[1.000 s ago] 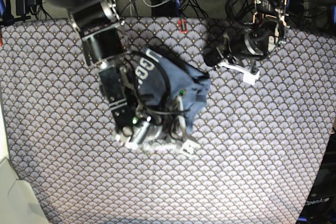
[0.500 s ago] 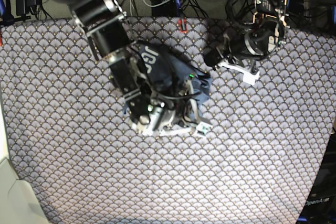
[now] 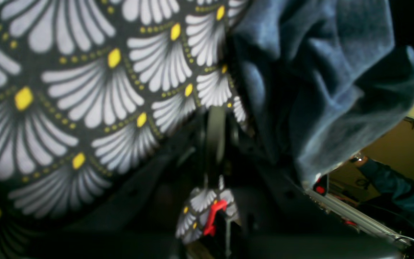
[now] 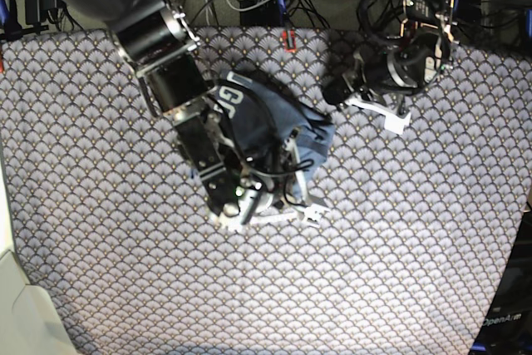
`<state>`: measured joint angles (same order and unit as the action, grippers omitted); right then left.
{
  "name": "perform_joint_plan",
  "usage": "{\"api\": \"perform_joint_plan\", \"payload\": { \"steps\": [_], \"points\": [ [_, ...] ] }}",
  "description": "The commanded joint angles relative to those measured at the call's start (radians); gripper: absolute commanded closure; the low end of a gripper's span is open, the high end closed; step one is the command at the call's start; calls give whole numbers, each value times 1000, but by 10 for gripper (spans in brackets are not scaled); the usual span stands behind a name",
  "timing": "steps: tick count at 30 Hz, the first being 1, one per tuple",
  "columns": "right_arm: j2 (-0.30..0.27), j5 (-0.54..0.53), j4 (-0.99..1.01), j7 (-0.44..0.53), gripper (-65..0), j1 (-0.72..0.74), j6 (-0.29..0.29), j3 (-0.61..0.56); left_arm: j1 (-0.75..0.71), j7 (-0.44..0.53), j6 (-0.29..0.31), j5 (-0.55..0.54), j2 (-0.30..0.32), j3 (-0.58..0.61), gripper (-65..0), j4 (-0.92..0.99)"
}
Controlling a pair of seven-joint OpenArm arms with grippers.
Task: Fold the T-shirt properly
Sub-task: 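Fold the grasped end over the bundle with the right gripper, then grasp the bundle sides with both grippers and square it up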
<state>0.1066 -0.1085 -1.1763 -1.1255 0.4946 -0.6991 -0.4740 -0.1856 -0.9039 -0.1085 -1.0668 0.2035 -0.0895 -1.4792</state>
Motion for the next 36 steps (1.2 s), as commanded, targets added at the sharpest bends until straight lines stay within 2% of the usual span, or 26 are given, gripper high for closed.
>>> {"api": "perform_joint_plan", "payload": {
  "steps": [1, 8, 14, 19, 22, 28, 32, 36],
  "points": [
    [11, -4, -17, 5, 0, 28, 1, 4, 7, -2, 6, -17, 4, -2, -3, -18],
    [6, -4, -17, 5, -4, 29, 1, -4, 7, -2, 8, -19, 4, -2, -3, -18],
    [9, -4, -17, 0, -108, 29, 1, -4, 7, -2, 8, -19, 4, -2, -3, -18],
    [8, -9, -26, -47, -179, 40, 1, -4, 7, -2, 8, -19, 4, -2, -3, -18],
    [6, -10, -104, -55, -206, 34, 1, 4, 7, -2, 8, -19, 4, -2, -3, -18],
    [3, -6, -334, -136, -204, 20, 1, 5, 7, -2, 10, -20, 4, -2, -3, -19],
    [-44, -4, -423, -161, -204, 20, 1, 5, 7, -4, 10, -20, 1, 1, -3, -56],
    [-146, -4, -432, -149, -203, 20, 1, 5, -12, 1, 5, -16, -2, 4, -3, -90]
  ]
}}
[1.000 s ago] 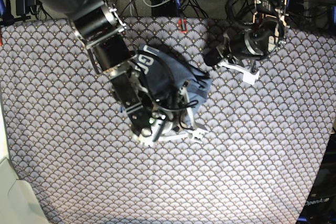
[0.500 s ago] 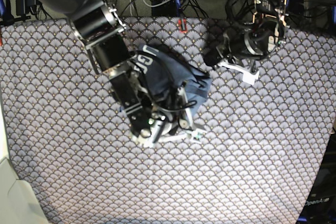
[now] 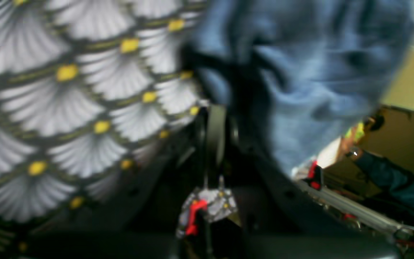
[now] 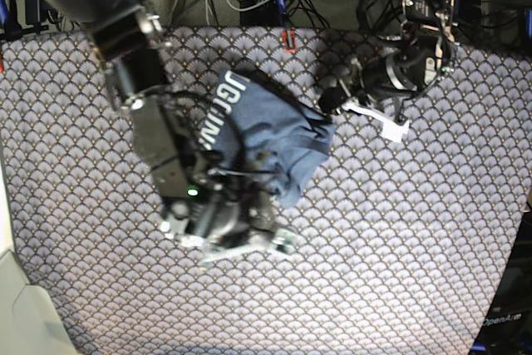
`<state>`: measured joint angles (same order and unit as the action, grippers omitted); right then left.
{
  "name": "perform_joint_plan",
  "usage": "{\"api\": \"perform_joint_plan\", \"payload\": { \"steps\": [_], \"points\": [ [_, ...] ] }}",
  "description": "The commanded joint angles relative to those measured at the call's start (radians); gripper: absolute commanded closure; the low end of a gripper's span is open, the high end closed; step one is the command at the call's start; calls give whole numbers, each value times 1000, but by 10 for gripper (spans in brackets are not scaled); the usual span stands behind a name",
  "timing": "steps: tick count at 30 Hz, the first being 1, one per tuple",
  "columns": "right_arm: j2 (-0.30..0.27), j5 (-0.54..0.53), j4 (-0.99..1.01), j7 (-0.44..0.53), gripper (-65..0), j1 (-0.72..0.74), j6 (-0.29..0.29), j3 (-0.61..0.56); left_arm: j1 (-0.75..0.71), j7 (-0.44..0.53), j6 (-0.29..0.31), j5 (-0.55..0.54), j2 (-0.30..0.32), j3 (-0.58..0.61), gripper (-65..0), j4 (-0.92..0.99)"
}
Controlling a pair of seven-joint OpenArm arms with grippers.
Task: Fold the T-shirt properly
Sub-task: 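Grasp the bundle sides with both grippers and square it up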
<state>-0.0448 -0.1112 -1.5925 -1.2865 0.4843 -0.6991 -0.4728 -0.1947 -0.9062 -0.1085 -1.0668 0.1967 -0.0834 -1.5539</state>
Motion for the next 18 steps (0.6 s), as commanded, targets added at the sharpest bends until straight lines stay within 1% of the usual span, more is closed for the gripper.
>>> {"api": "perform_joint_plan", "payload": {
  "steps": [1, 3, 5, 7, 9, 13, 18],
  "points": [
    [-23, -2, -16, 12, -202, 30, 1, 4, -2, 6, 3, -14, 4, 1, -3, -13],
    [-79, -6, -15, 18, -202, 23, 1, 6, -2, 9, 3, -11, 1, 1, -3, 2],
    [-131, -3, -15, 61, -195, -11, 1, 18, 2, 9, 3, -10, -21, 1, -3, 22],
    [-169, -3, -15, 127, -179, -55, 1, 44, 4, 9, 3, -10, -35, 1, -3, 36],
    [-192, -3, -15, 167, -164, -103, 1, 61, 8, 9, 5, -10, -52, 1, -3, 42],
    [-203, -2, 16, 210, -145, -166, 1, 61, 53, 9, 3, -8, -85, 4, -3, 53],
    [-195, -6, 102, 226, -139, -197, 1, 59, 122, 9, 3, -8, -125, 4, -3, 149]
  ]
}}
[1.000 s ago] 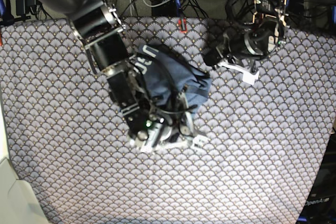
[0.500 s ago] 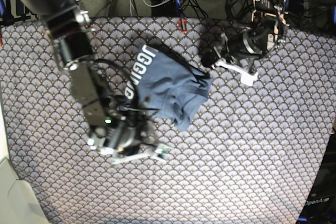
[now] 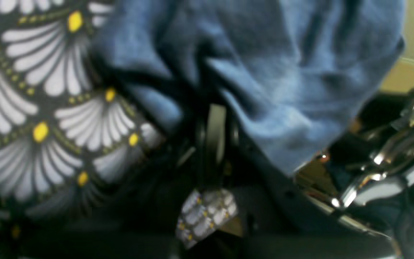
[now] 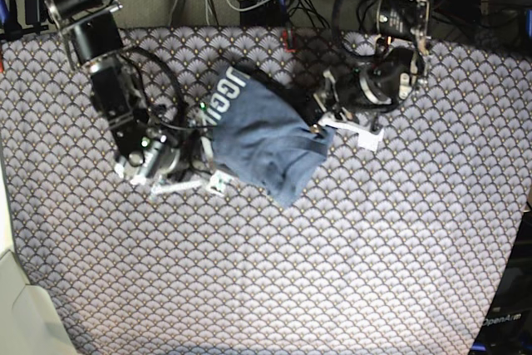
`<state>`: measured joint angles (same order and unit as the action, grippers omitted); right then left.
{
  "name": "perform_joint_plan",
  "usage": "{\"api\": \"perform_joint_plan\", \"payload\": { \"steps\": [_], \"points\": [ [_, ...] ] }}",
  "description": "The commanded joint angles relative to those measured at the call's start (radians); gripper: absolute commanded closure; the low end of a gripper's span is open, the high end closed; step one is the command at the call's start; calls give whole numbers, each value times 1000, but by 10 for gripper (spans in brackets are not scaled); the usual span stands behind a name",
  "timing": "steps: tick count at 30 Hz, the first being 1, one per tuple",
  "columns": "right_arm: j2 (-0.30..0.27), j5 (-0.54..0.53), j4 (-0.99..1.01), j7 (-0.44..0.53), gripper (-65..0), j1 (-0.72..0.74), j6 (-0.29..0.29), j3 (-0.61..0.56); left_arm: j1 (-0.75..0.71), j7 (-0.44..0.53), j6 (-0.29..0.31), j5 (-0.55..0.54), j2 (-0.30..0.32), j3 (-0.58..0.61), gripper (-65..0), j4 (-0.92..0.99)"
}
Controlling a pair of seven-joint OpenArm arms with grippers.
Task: Fold the T-shirt properly
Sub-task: 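Grasp the bundle sides with both grippers and square it up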
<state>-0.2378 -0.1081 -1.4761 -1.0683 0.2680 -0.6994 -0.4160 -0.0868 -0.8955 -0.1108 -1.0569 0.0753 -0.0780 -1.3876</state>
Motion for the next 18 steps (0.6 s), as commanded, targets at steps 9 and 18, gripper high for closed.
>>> {"api": "perform_joint_plan", "payload": {
  "steps": [9, 18],
  "points": [
    [-1, -12, -18, -17, -139, -31, 1, 4, 143, 51, 12, -18, -76, -3, -3, 152],
    [-2, -8, -374, -33, -89, -215, 1, -1, 189, 85, 12, -27, -114, -3, -3, 98]
  ]
}}
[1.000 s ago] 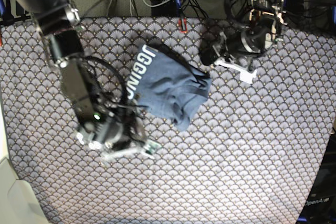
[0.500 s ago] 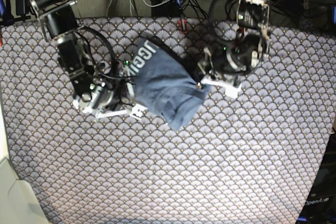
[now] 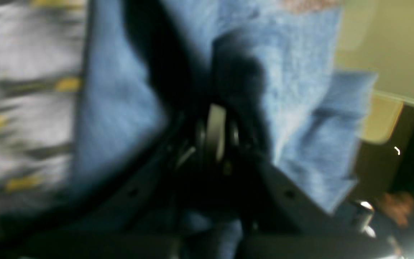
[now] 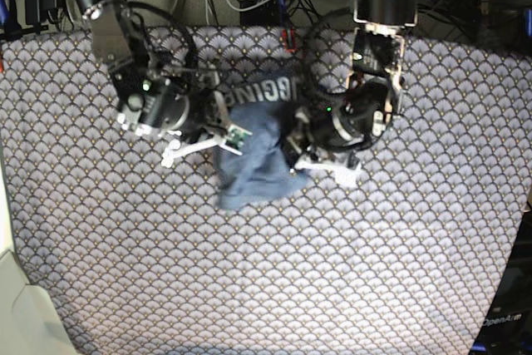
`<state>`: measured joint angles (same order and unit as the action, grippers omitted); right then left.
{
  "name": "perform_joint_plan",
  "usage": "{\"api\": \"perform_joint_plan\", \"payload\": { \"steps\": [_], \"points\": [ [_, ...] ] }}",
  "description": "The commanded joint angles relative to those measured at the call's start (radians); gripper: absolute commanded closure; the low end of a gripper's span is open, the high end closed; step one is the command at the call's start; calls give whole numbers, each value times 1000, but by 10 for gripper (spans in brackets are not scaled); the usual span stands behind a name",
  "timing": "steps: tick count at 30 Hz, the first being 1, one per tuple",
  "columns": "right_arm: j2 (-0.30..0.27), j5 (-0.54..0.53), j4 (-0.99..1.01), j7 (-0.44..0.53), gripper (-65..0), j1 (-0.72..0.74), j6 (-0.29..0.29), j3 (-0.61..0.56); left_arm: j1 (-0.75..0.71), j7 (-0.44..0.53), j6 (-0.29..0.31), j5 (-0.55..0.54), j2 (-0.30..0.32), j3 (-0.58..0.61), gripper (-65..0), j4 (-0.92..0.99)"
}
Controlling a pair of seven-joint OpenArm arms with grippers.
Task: Fold the T-shirt properly
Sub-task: 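Grasp the bundle sides with both grippers and square it up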
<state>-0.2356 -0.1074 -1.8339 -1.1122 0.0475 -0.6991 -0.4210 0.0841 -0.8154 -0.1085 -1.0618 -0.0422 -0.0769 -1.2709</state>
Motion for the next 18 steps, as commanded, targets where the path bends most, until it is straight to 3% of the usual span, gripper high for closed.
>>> {"api": "perform_joint_plan", "payload": {
  "steps": [1, 11, 18],
  "points": [
    [-5, -10, -31, 11, -89, -10, 1, 4, 18, 4, 10, -21, -8, -4, -3, -22],
    [-38, -5, -13, 16, -88, -30, 1, 12, -7, 1, 6, -22, -14, -13, -3, -34],
    [-52, -4, -13, 14, -88, -5, 1, 81, -108, 11, 5, -22, 40, -14, -3, -175]
  ]
}}
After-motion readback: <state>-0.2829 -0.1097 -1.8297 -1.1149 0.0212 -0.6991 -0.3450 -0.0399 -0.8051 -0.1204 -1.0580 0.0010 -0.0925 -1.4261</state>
